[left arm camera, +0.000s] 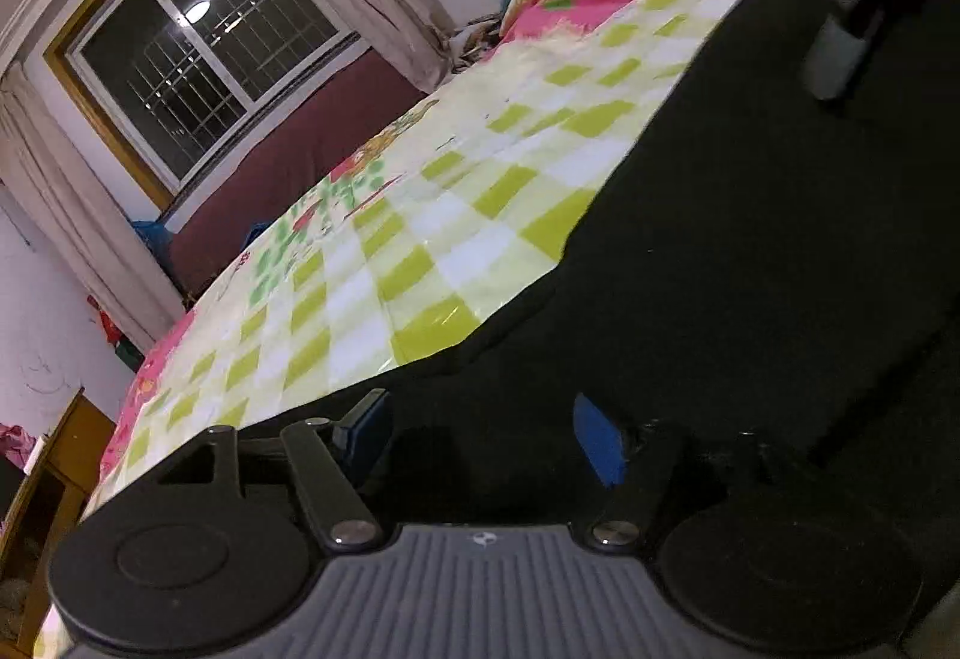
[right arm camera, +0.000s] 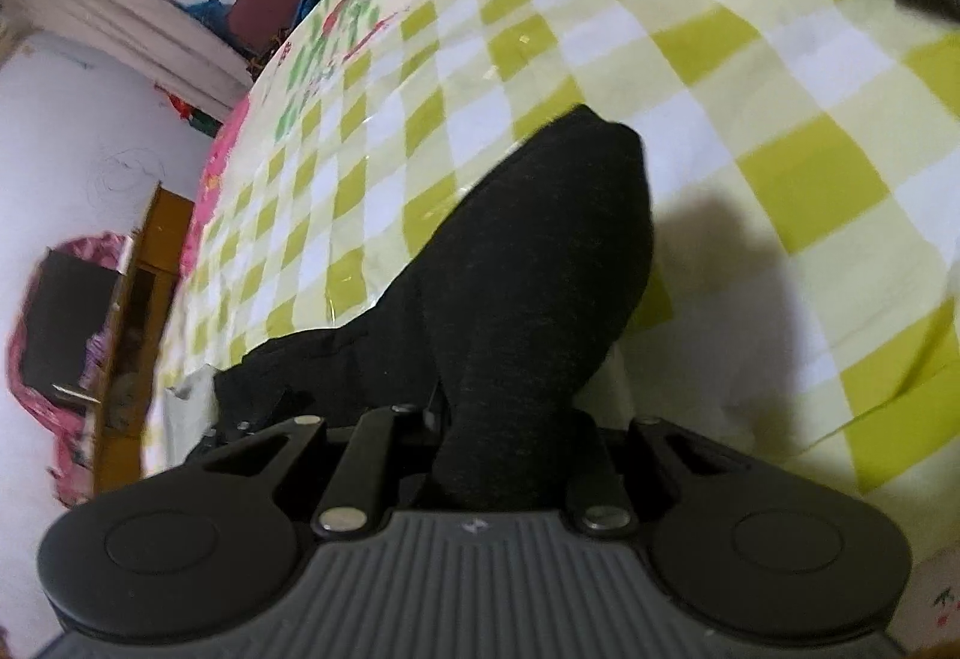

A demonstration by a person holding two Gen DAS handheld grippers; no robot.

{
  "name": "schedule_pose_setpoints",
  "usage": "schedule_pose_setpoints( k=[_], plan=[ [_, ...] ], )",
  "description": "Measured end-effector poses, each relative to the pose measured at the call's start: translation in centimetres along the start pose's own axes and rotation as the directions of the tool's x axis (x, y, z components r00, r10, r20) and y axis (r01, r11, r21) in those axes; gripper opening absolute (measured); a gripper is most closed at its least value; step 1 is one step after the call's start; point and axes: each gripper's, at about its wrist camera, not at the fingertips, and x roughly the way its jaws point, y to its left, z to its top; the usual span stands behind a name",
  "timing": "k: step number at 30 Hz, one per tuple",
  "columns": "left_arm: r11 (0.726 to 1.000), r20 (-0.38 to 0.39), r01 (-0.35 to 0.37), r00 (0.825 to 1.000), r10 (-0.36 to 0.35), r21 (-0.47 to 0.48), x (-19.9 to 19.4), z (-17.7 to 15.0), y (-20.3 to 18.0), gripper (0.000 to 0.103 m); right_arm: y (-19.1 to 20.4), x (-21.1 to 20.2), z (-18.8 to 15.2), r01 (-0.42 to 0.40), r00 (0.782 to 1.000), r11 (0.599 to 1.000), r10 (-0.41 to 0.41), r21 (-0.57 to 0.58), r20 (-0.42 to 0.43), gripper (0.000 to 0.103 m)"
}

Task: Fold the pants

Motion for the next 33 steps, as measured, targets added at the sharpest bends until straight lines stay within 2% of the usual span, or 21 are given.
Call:
schedule_pose_setpoints(
  k=[2, 8, 15, 17, 20, 22, 25, 27, 29, 31, 33],
  plan=[
    [0.998, -0.031, 0.039, 0.999, -0.041, -0.045, 0.0, -0.2, 0.8, 0.078, 0.9, -0.4, 0.1, -0.006, 1.0, 1.0, 0.006, 0.004, 0.008, 0.015],
    [0.997, -0.018, 0.061, 0.998, -0.06, 0.054, -1.5, -1.2, -0.1, 0.074, 5.0, -0.9, 0.5, 0.033, 0.999, 0.997, -0.031, -0.067, 0.024, 0.015],
    [0.988, -0.053, 0.146, 0.988, -0.144, 0.041, -4.7, -2.8, 1.0, 0.075, 10.9, 0.1, 1.0, 0.09, 0.996, 0.989, -0.089, -0.12, 0.015, 0.018],
    [0.989, -0.065, 0.149, 0.987, -0.148, 0.009, -5.1, -3.2, 1.8, 0.075, 13.0, 0.9, 1.1, 0.098, 0.995, 0.984, -0.098, -0.152, 0.009, 0.022],
    [0.979, -0.1, 0.164, 0.979, -0.177, -0.118, -5.4, -3.8, 4.4, 0.077, 16.7, 2.5, 0.7, 0.107, 0.994, 0.971, -0.112, -0.214, -0.011, 0.029],
    [0.957, -0.097, 0.183, 0.973, -0.209, -0.225, -6.0, -4.7, 6.4, 0.077, 19.1, 3.7, -0.2, 0.105, 0.994, 0.955, -0.11, -0.278, -0.002, 0.035],
    [0.915, -0.077, 0.186, 0.971, -0.227, -0.357, -7.1, -6.0, 9.1, 0.077, 22.8, 6.5, -1.6, 0.094, 0.992, 0.938, -0.115, -0.333, -0.046, 0.048],
    [0.877, -0.064, 0.178, 0.971, -0.23, -0.447, -7.5, -7.0, 10.9, 0.077, 25.1, 8.9, -2.8, 0.101, 0.989, 0.918, -0.134, -0.384, -0.062, 0.05],
    [0.819, -0.032, 0.209, 0.963, -0.267, -0.535, -7.6, -7.9, 12.3, 0.077, 26.6, 11.3, -3.5, 0.116, 0.982, 0.911, -0.166, -0.395, -0.094, 0.059],
    [0.782, -0.004, 0.226, 0.96, -0.281, -0.581, -7.7, -8.4, 13.0, 0.077, 27.6, 13.7, -4.0, 0.114, 0.976, 0.913, -0.177, -0.392, -0.128, 0.062],
    [0.765, 0.009, 0.229, 0.96, -0.28, -0.602, -7.8, -8.6, 13.2, 0.076, 28.3, 15.9, -4.7, 0.11, 0.97, 0.913, -0.184, -0.392, -0.159, 0.062]
  ],
)
